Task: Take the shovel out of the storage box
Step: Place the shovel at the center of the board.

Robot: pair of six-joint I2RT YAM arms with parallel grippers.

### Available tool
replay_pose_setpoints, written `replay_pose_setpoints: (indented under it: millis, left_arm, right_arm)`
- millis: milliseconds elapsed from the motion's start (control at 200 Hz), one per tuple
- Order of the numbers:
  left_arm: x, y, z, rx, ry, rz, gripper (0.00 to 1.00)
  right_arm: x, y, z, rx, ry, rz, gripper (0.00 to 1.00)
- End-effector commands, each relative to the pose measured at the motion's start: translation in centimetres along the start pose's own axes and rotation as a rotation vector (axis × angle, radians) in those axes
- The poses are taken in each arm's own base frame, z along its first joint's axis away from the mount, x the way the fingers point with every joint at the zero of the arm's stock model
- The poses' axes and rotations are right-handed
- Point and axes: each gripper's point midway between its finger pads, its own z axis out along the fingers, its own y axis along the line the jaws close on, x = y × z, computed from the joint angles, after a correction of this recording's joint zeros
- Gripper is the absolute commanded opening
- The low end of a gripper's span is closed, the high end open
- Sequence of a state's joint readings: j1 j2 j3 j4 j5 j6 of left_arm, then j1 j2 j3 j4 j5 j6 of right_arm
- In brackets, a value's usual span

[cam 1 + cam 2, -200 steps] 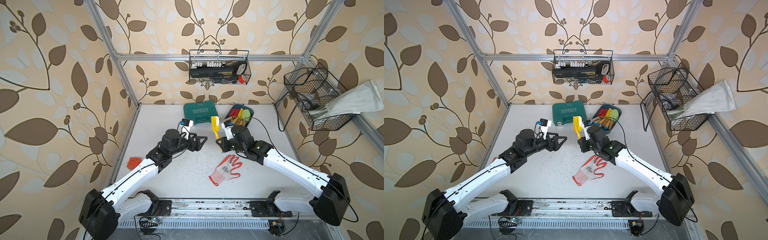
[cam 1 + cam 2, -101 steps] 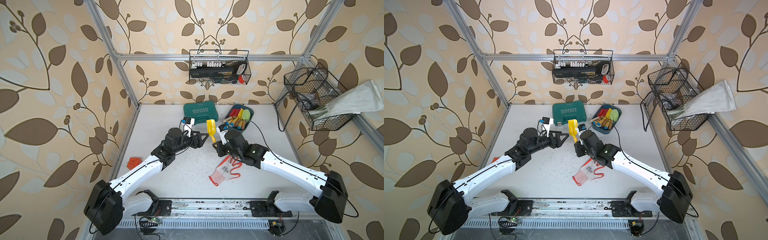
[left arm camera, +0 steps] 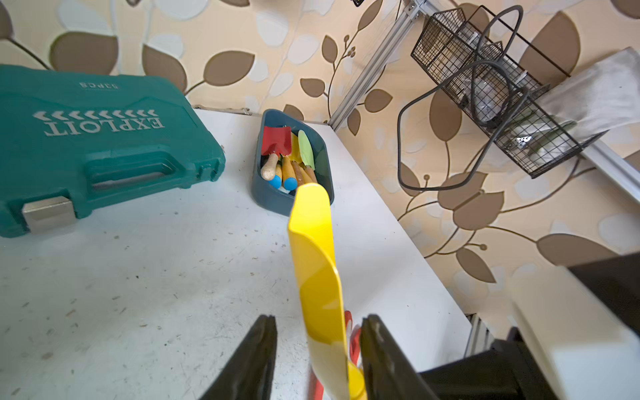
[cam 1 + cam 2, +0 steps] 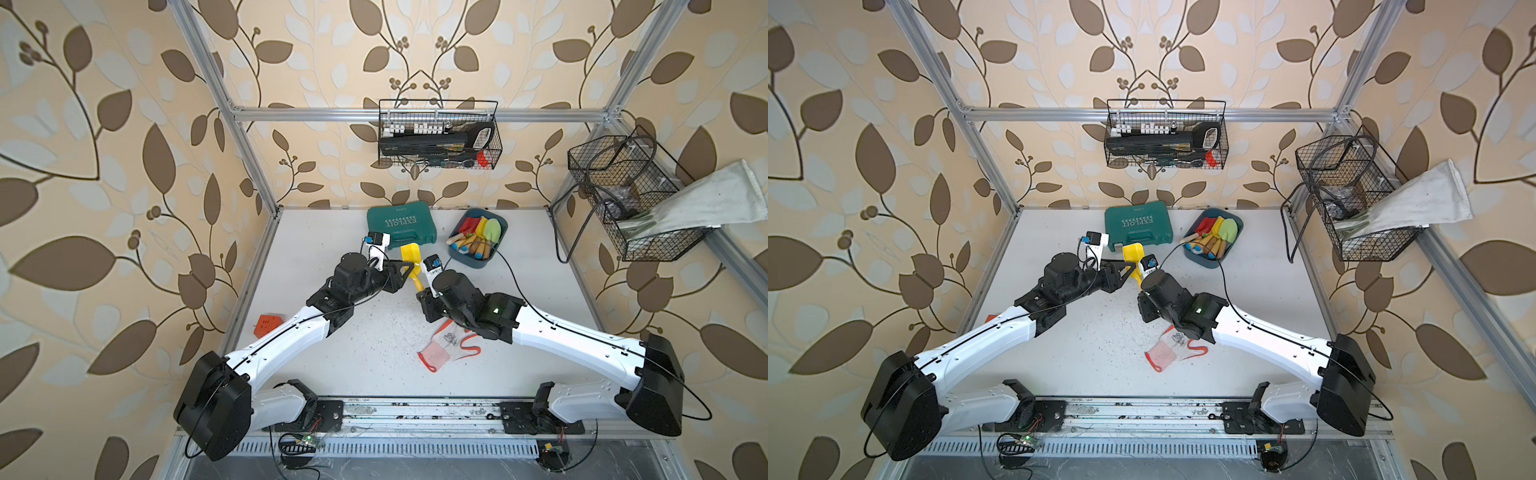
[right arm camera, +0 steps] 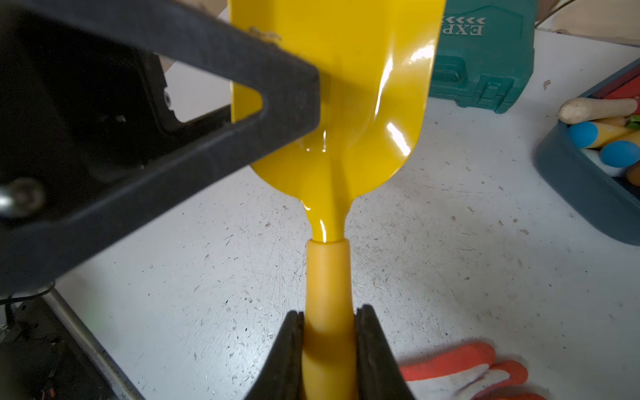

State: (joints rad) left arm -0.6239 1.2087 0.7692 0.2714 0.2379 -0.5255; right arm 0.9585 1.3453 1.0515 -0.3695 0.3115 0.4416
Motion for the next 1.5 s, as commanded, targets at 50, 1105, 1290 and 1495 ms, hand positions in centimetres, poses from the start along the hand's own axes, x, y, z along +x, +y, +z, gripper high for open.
replay_pose_setpoints:
  millis: [50, 1105, 1290, 1495]
  left_arm:
    - [-2.8, -1.0, -0.2, -0.006, -0.086, 0.014, 0.41]
    - [-1.0, 20.0, -6.5, -0.569, 0.286, 0.159, 0.00]
    - [0.8, 25.4, -7.1, -0.539, 0.388, 0.008, 0.00]
    - [1.8, 28.8, -7.3, -0.492, 0.438, -0.056, 0.00]
  right_arm:
    - [-1.7, 0.3, -1.1, 0.110, -0.074, -0.045, 0.15]
    - [-0.8, -7.1, 0.6, 0.137, 0.006, 0.099, 0.63]
    - [0.1, -8.5, 2.1, 0.153, 0.055, 0.128, 0.62]
    - [0.8, -9.0, 3.0, 0.166, 0.084, 0.131, 0.62]
